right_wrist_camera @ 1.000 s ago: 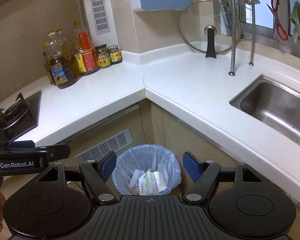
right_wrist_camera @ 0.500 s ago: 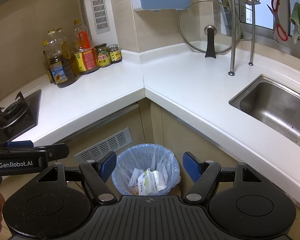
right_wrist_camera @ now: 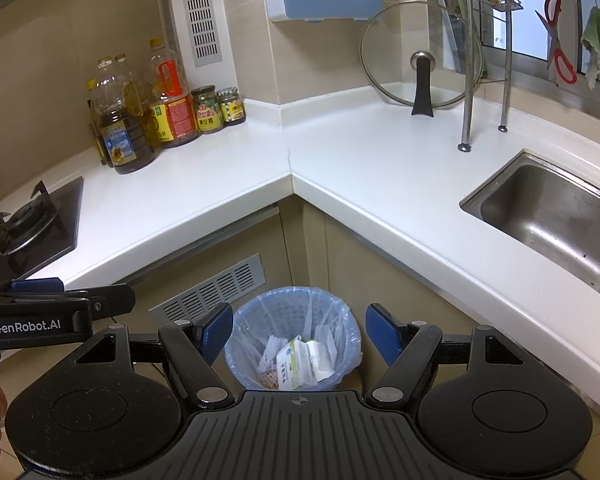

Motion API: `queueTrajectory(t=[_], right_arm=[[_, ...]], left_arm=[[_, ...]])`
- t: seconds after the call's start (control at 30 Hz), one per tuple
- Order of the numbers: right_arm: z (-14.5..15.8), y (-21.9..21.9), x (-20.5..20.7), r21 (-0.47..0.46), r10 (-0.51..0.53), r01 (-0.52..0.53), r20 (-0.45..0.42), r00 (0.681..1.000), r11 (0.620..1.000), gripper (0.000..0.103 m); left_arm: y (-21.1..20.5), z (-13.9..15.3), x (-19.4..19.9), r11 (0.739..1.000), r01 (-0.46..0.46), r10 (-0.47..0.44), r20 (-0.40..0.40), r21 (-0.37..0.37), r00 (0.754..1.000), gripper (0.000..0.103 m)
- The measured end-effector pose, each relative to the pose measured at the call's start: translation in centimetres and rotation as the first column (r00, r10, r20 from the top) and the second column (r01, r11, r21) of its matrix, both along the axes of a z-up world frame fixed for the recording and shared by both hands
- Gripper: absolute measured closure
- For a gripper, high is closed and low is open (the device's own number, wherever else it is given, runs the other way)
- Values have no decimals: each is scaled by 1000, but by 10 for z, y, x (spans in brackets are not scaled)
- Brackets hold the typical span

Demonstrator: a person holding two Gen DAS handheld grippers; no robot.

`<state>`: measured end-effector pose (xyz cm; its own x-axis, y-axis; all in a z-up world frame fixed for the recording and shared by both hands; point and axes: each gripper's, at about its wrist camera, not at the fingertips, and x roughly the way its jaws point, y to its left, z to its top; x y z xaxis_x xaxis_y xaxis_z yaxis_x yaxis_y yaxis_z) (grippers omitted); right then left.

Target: Collect trash

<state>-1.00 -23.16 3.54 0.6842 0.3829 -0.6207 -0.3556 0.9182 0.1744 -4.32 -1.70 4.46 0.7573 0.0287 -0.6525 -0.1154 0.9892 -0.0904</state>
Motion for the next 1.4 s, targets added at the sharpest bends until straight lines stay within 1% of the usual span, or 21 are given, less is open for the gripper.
queueTrajectory(t=[1.4], right_arm=[[0,-1,2,1,-6,6,-2,1000,1000,30]], left_arm=[[-1,0,1,1000,4,-4,-3,2,1000,8]])
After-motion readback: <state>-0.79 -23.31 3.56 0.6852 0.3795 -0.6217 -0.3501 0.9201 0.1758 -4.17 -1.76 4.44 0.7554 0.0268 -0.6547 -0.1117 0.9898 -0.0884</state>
